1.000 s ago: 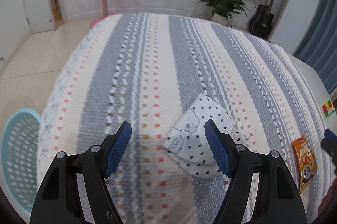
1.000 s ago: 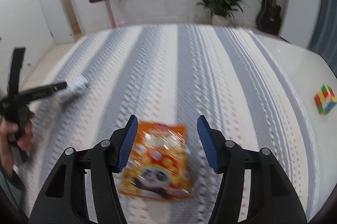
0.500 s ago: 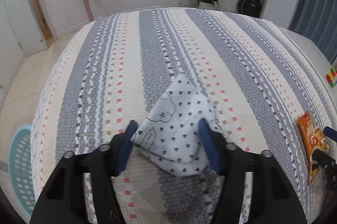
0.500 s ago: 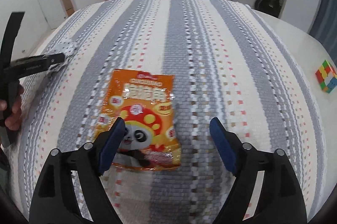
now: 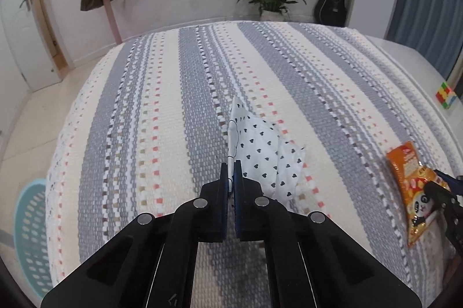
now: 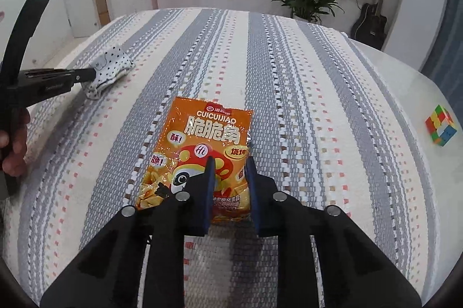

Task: Collect trash
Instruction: 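Grasp the dotted tissue pack with the left gripper while the right grasps the orange snack bag, then carry the tissue pack and snack bag to the basket and open both grippers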

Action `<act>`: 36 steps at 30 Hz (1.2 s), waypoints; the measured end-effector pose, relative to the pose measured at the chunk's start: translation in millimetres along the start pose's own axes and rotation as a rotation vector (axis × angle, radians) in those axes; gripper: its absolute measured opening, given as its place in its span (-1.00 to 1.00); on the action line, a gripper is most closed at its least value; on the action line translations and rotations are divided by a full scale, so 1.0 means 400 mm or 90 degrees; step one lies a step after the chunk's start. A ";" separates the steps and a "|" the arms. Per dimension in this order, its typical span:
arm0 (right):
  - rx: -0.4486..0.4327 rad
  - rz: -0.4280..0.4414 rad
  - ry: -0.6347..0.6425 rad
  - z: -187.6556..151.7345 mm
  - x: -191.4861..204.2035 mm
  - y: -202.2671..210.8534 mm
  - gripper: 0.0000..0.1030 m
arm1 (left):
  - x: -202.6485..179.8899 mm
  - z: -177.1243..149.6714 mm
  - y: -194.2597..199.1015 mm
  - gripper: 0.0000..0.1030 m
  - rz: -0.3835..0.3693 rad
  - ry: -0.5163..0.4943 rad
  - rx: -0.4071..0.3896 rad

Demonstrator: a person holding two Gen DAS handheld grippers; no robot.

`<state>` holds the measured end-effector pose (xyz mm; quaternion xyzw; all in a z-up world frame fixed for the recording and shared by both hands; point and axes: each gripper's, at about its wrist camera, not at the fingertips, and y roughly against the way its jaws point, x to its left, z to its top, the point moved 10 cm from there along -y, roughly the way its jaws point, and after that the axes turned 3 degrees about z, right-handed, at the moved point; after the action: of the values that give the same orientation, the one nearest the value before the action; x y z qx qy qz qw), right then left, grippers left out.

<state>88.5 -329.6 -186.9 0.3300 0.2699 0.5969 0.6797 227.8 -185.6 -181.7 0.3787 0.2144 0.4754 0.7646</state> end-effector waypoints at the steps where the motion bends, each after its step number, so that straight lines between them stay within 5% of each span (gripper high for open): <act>1: -0.005 0.001 -0.001 0.005 -0.003 0.001 -0.70 | -0.001 -0.003 0.005 -0.97 -0.007 0.003 -0.001; 10: -0.047 0.039 -0.025 0.029 -0.004 0.040 -0.89 | -0.008 0.009 0.064 -0.98 -0.039 0.018 -0.031; 24: -0.093 0.069 0.019 0.094 0.093 0.142 -0.98 | 0.027 0.037 0.186 -0.98 -0.022 0.025 -0.086; 31: -0.141 0.101 0.076 0.175 0.219 0.211 -0.98 | 0.166 0.040 0.282 -0.98 0.032 0.066 -0.121; 36: -0.206 0.153 0.148 0.284 0.411 0.270 -0.98 | 0.350 0.023 0.371 -0.98 0.097 0.136 -0.152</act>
<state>129.7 -173.7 -26.9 0.1757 0.2060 0.7428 0.6123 214.4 -25.7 -55.3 0.2476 0.2068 0.5913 0.7392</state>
